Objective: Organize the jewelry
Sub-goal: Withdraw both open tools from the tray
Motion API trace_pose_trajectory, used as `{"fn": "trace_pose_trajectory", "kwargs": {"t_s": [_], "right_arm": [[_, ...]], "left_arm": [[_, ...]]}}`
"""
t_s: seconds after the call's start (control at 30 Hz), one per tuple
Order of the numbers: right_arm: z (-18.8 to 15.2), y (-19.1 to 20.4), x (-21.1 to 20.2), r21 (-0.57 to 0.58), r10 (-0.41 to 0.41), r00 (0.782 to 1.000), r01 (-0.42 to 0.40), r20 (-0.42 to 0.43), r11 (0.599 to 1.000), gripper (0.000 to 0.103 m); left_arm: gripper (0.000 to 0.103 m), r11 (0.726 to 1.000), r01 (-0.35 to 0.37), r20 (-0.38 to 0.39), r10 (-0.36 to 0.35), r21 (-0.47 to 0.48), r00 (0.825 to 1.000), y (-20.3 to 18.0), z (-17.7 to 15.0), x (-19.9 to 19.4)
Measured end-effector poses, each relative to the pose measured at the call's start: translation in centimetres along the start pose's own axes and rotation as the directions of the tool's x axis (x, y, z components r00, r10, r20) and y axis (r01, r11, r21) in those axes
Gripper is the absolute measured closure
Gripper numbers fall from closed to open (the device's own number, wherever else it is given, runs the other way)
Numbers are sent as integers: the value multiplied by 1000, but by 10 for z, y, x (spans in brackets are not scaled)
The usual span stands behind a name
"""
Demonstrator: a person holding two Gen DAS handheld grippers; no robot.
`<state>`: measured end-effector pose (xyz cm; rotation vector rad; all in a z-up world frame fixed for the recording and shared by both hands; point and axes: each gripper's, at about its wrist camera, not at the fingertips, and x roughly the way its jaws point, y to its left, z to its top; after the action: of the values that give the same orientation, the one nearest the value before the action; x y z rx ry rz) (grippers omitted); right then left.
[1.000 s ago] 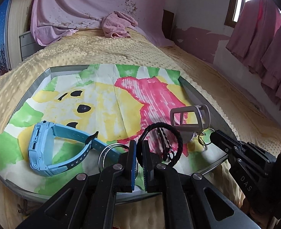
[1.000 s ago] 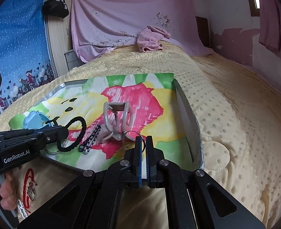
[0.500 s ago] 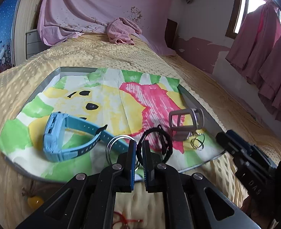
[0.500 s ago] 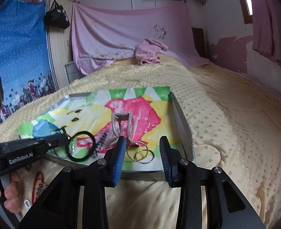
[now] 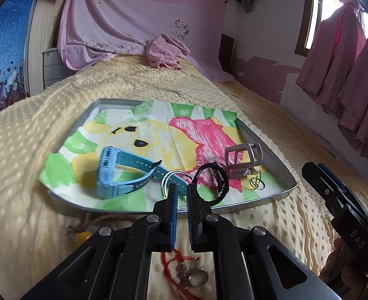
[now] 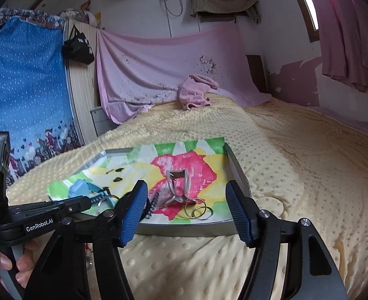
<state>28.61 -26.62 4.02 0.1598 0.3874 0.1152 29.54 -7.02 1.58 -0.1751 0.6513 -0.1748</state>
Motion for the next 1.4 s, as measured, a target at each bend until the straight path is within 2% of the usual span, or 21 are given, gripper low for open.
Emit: {"fn": "trace_pose_trajectory", "kwargs": {"t_s": [0.13,0.2,0.23,0.27,0.3,0.33,0.37,0.5,0.63,0.83,0.97,1.17,1.4], "right_arm": [[0,3,-11,14,6,1000,-7,21,1000,35],[0,3,-16,27,13,1000,-14,29,1000,33],[0,3,-19,30,15,999,-16,31,999,31],[-1,4,-21,31,17,999,-18,34,999,29],[-1,6,-22,31,18,999,-19,36,999,29],[-2,6,-23,30,18,999,-19,36,999,29],[-2,7,-25,29,18,999,-19,36,999,28],[-3,8,-32,34,23,999,-25,44,999,25],[-5,12,-45,38,32,998,-35,61,999,18],[-10,28,-68,-1,50,996,-50,77,999,11],[-13,39,-84,-20,67,994,-65,88,998,5],[-26,51,-108,-24,68,992,-65,109,998,1],[-40,59,-123,-40,58,994,-54,95,998,1]], "left_arm": [[95,1000,-2,17,2,-3,1000,4,-1,-13],[86,1000,-9,27,9,-2,1000,6,-2,-20],[72,1000,-11,32,11,-5,999,7,-3,-22],[45,1000,-16,51,17,-18,999,9,-5,-28],[32,999,-22,67,24,-26,997,11,-6,-32],[23,999,-37,101,41,-39,994,12,-8,-38],[23,998,-44,136,50,-48,989,14,-9,-45],[22,998,-50,157,57,-49,986,19,-11,-60],[10,997,-60,209,68,-43,976,23,-14,-78],[0,996,-90,288,91,-18,953,28,-26,-110],[0,993,-114,330,108,-2,938,35,-39,-129],[0,989,-147,347,137,1,928,49,-60,-149],[0,987,-161,343,156,-15,926,64,-83,-159]]}}
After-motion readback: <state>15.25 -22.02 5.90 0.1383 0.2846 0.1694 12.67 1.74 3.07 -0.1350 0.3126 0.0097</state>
